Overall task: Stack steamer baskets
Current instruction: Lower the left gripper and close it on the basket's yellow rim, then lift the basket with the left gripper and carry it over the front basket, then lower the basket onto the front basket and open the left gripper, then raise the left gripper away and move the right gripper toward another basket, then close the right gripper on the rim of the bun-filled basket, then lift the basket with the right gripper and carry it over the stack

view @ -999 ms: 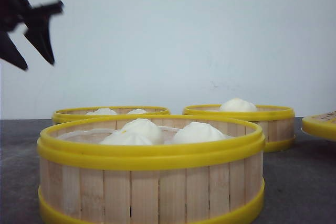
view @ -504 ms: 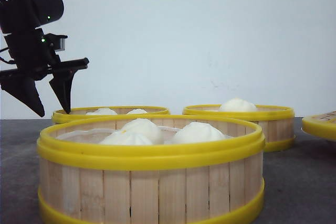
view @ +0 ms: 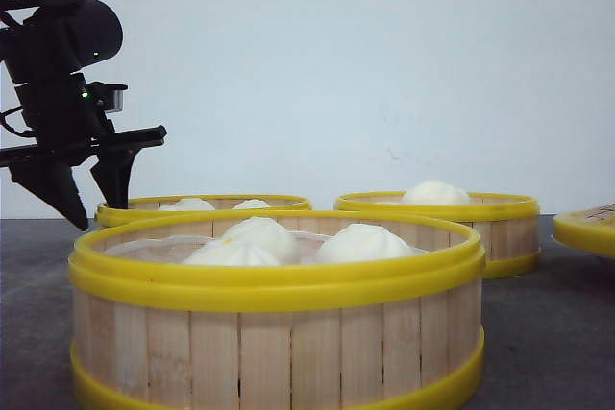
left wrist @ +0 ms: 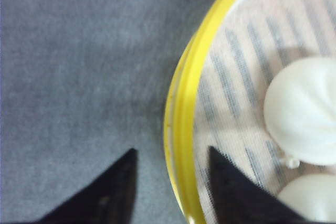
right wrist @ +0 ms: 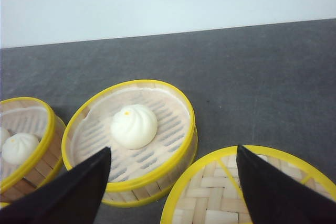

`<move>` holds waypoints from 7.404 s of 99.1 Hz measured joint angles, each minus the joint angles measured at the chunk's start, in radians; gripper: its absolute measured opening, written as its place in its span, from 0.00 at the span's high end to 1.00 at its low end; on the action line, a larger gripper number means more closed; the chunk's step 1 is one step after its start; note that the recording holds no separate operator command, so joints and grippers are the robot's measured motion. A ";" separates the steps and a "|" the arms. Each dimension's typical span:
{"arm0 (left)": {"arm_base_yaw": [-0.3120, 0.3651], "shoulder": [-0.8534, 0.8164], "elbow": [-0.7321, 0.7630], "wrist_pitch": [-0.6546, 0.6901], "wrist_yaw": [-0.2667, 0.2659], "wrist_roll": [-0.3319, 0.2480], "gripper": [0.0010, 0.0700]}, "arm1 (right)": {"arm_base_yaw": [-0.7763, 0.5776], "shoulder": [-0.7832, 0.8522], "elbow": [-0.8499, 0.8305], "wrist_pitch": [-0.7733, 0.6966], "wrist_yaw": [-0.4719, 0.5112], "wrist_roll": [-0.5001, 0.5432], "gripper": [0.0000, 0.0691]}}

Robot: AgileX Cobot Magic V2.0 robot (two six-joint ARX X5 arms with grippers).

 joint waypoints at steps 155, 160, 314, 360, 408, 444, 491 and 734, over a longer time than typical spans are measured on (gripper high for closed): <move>0.021 -0.486 0.175 -0.417 0.330 0.082 0.97 | 0.000 0.002 0.000 0.000 0.000 0.000 0.32; -0.012 -0.491 0.175 -0.433 0.331 0.100 0.97 | 0.000 0.002 0.000 0.002 0.000 0.000 0.32; -0.354 -0.343 -0.140 -0.178 0.144 0.072 0.97 | 0.022 0.002 0.000 0.003 0.001 0.000 0.32; -0.358 -0.343 -0.175 -0.176 0.119 0.060 0.97 | 0.022 0.002 0.000 -0.011 0.001 0.000 0.32; -0.358 -0.345 -0.188 -0.159 0.122 0.048 0.77 | 0.022 0.002 0.000 -0.011 0.000 0.000 0.32; -0.348 -0.484 -0.192 -0.020 0.122 0.044 0.68 | 0.036 0.105 0.001 0.017 -0.029 0.000 0.32; -0.336 -0.950 -0.201 0.026 -0.001 0.019 0.68 | 0.040 0.561 0.216 0.082 -0.028 0.000 0.32; -0.346 -1.472 -0.462 -0.199 -0.021 -0.100 0.68 | 0.011 0.829 0.574 -0.006 -0.018 0.092 0.95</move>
